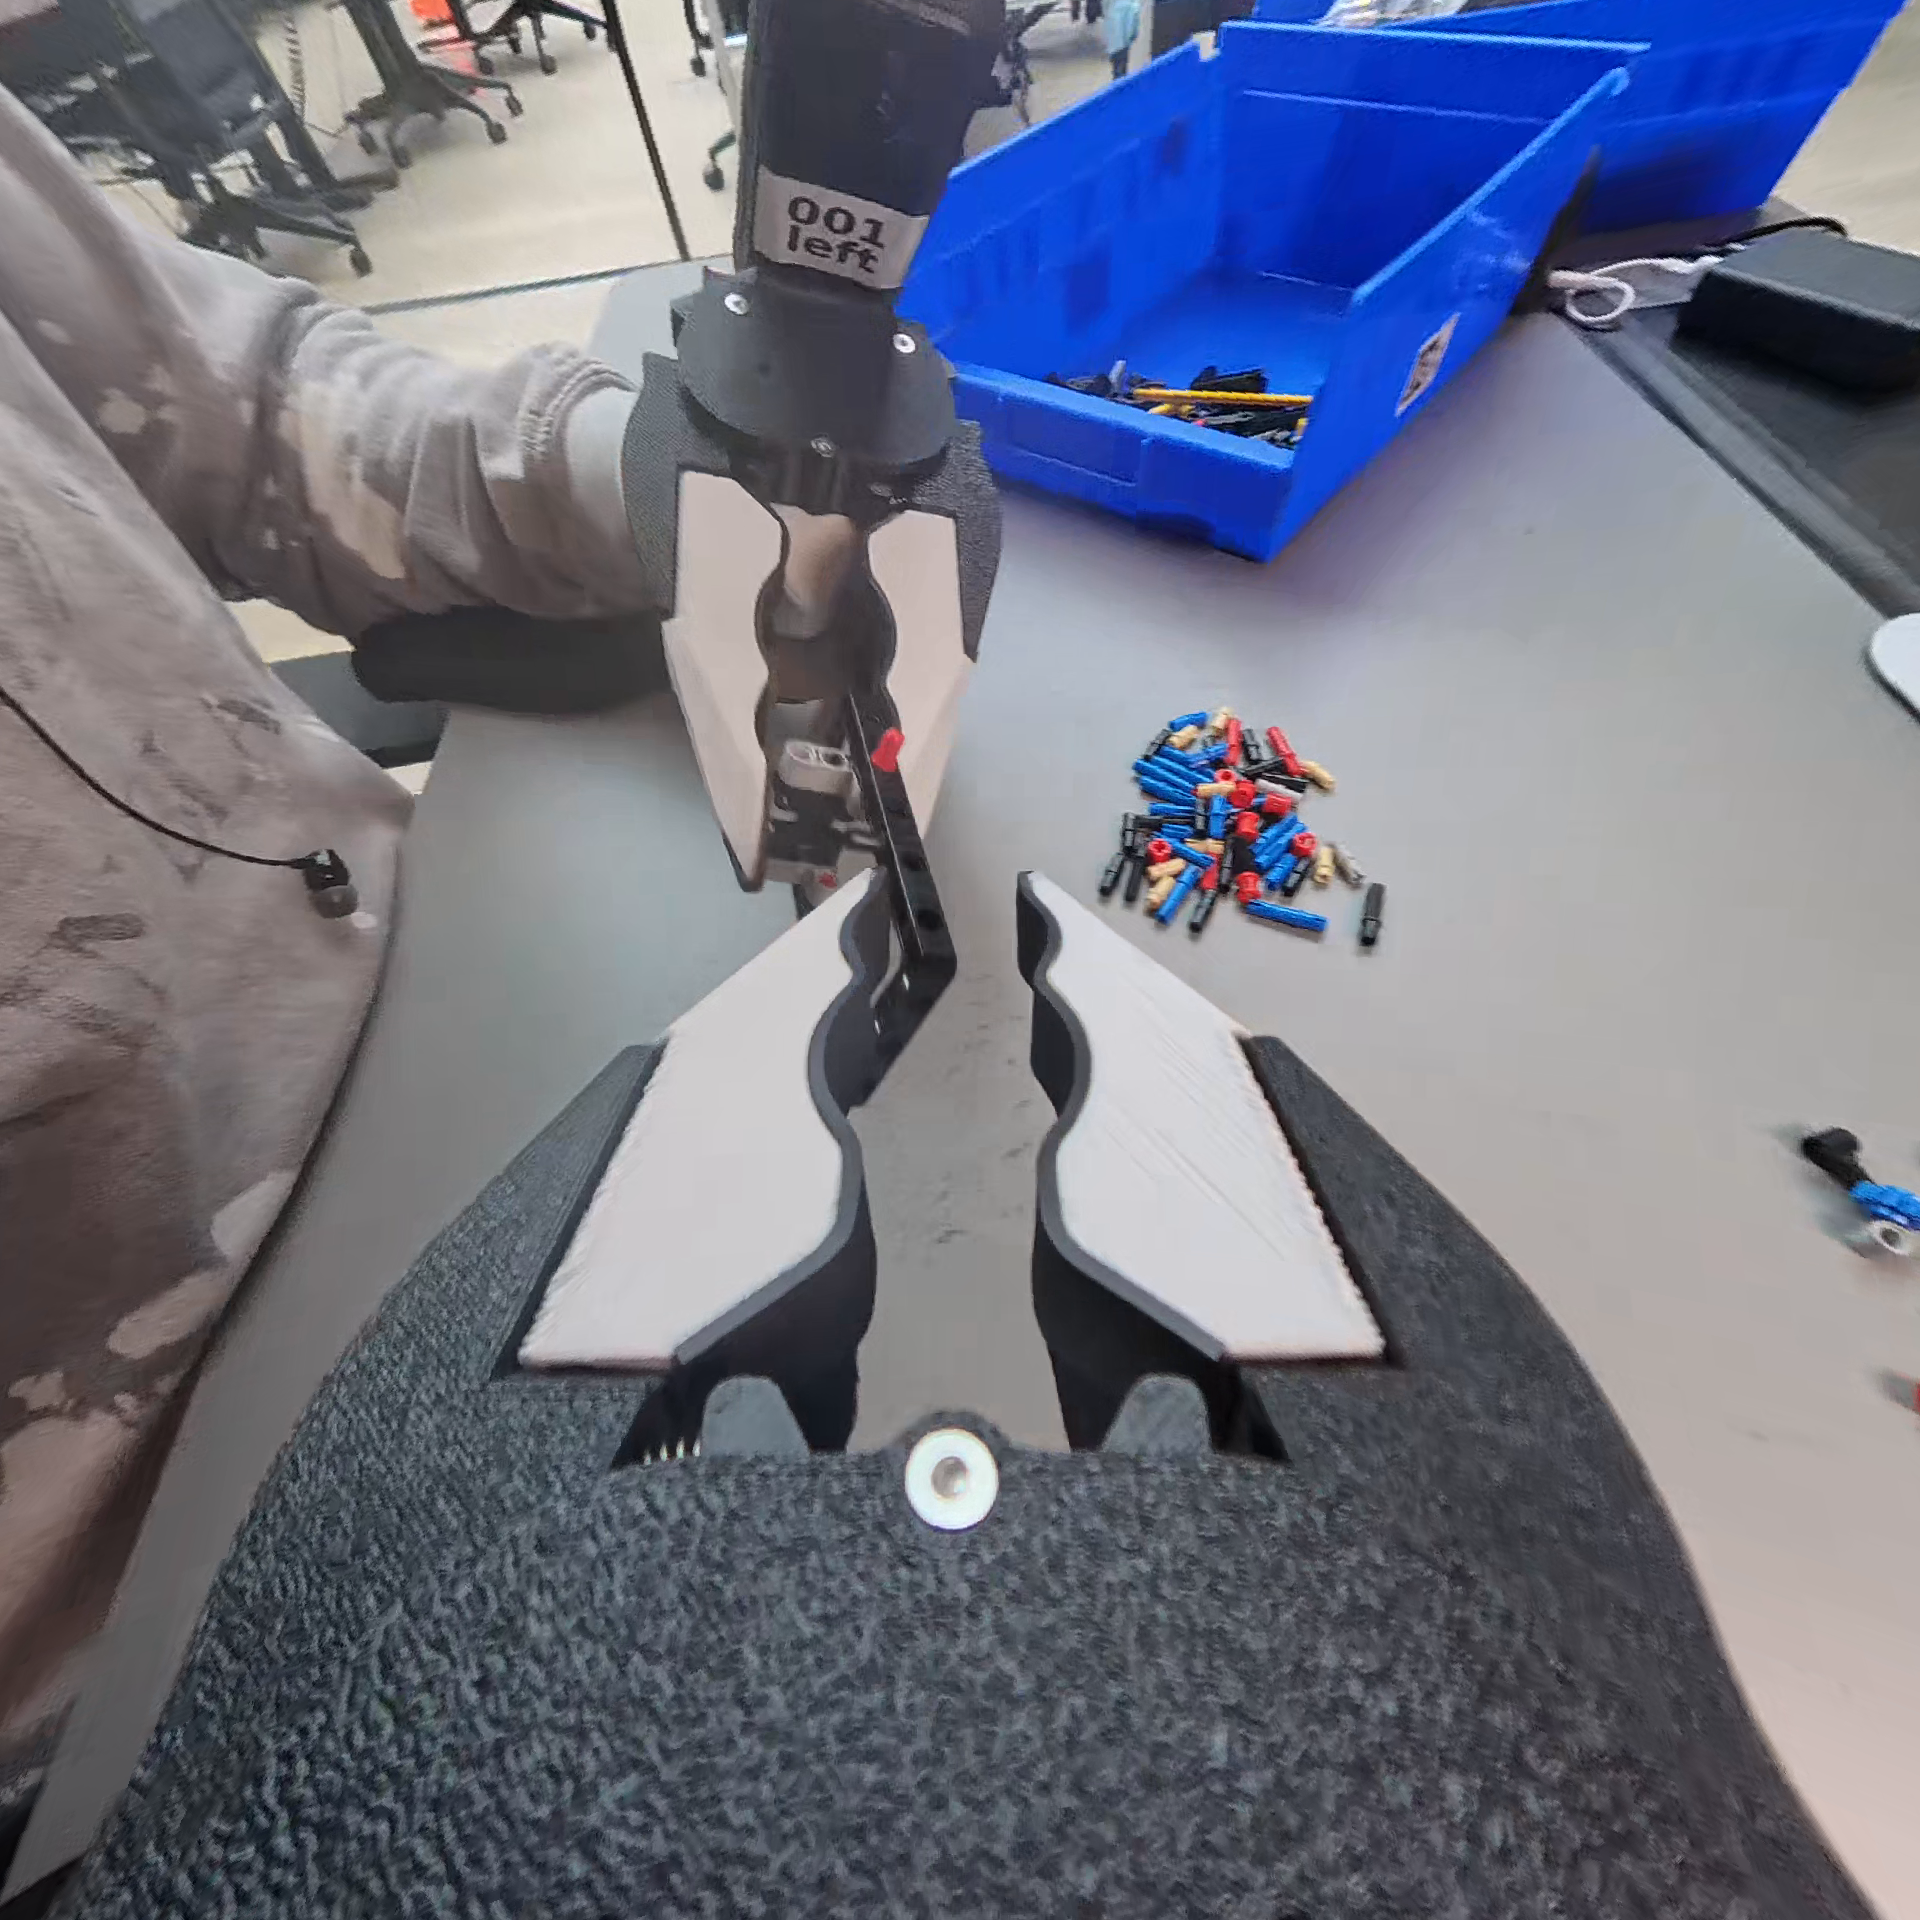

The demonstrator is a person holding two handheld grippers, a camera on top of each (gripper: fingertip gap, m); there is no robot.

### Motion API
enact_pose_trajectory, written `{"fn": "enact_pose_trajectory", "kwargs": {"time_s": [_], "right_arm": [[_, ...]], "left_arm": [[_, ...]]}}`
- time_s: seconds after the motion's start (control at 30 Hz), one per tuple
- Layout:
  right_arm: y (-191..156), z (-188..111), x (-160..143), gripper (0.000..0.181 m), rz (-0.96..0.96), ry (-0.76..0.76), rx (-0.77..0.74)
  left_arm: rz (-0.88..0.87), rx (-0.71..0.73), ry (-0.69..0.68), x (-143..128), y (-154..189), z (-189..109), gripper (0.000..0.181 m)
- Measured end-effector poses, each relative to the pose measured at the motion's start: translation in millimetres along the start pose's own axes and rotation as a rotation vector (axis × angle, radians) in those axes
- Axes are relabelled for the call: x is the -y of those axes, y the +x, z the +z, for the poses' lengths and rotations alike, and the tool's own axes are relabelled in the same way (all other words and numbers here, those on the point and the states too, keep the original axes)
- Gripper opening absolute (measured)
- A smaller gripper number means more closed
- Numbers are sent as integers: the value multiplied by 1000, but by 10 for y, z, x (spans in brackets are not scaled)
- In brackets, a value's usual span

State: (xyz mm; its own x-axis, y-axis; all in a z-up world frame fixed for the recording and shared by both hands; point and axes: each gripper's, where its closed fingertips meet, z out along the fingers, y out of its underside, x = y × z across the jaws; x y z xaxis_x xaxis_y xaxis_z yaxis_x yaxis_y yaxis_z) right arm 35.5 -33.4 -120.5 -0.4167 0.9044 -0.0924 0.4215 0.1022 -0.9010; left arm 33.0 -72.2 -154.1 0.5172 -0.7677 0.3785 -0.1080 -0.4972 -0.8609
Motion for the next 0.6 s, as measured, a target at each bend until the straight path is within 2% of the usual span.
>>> {"fn": "enact_pose_trajectory", "kwargs": {"time_s": [0.1,0.27,0.47,0.6], "right_arm": [[-250,137,-8,16,-18,-61,102],[-405,319,-208,10,-40,-201,191],[-489,379,-266,7,-28,-212,221],[-518,384,-240,8,14,-167,238]], "left_arm": [[97,12,-96,-148,84,137,29],[183,24,-177,-276,174,231,29],[202,22,-216,-340,204,237,28],[185,2,-230,-370,226,246,29]]}}
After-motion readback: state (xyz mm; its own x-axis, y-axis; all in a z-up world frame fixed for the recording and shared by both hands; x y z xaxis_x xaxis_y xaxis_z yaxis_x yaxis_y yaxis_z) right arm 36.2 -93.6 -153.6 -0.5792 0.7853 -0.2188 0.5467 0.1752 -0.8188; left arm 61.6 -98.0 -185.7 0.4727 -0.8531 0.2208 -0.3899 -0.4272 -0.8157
